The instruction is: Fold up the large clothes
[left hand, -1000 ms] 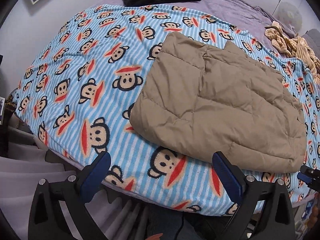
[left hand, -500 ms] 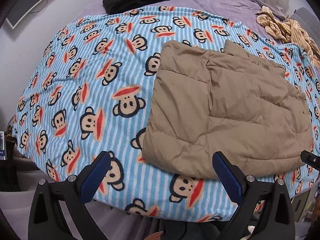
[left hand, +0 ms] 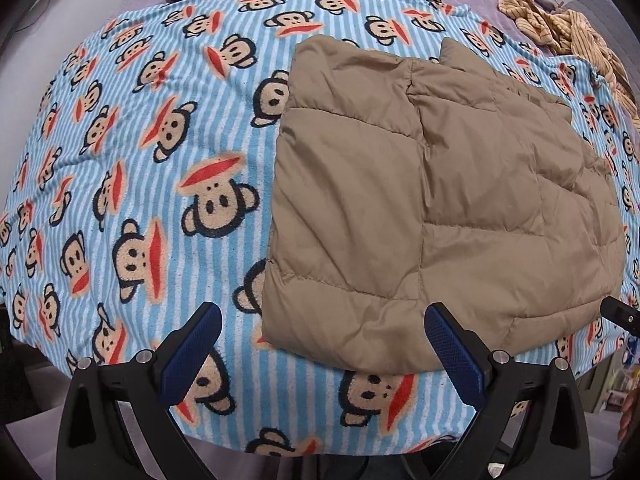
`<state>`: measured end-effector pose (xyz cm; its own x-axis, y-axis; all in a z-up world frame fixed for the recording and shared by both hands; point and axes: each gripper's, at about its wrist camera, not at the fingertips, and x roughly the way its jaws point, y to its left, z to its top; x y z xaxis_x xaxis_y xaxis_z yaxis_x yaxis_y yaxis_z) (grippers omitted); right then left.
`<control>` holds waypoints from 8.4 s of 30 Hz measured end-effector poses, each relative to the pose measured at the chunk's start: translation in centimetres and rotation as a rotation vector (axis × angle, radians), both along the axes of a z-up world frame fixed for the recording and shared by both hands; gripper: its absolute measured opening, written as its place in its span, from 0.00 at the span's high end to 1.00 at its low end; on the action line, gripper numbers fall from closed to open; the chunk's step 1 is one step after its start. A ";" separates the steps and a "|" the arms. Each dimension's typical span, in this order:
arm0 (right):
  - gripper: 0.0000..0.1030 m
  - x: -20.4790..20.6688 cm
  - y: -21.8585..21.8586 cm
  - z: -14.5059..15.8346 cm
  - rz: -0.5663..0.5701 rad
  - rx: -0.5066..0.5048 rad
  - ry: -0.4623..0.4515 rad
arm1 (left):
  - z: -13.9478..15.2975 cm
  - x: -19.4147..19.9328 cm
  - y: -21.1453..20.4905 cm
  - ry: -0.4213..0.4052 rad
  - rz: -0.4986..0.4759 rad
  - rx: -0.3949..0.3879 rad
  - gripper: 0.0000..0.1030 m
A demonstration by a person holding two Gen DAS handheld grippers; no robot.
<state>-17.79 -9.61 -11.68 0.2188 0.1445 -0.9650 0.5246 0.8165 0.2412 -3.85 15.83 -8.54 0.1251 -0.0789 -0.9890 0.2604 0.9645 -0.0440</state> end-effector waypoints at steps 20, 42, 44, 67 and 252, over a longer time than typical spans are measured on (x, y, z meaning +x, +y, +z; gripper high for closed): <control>0.12 4.2 2.7 -0.9 0.034 -0.014 0.036 | -5.6 8.4 5.2 0.153 -0.034 -0.371 0.01; 0.12 3.8 2.3 -1.6 -0.052 -0.033 0.093 | -8.5 10.1 -3.7 0.370 -0.283 -0.665 0.75; 0.12 4.1 1.7 -0.9 -0.052 -0.055 0.061 | -7.1 9.7 -3.7 0.351 -0.280 -0.670 0.75; 0.99 7.8 -8.9 -10.1 -0.025 0.322 -0.107 | 8.2 0.4 -28.3 0.287 -0.453 -0.570 0.45; 0.00 1.3 -28.3 -7.7 0.115 0.445 -0.104 | -10.6 3.9 -31.1 0.414 -0.070 -0.666 0.00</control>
<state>-16.49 -37.95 -19.36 0.2695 0.5679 -0.7777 0.3911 0.6735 0.6273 0.05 -15.29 -19.09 -0.2703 -0.6657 -0.6956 0.1553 0.6829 -0.7138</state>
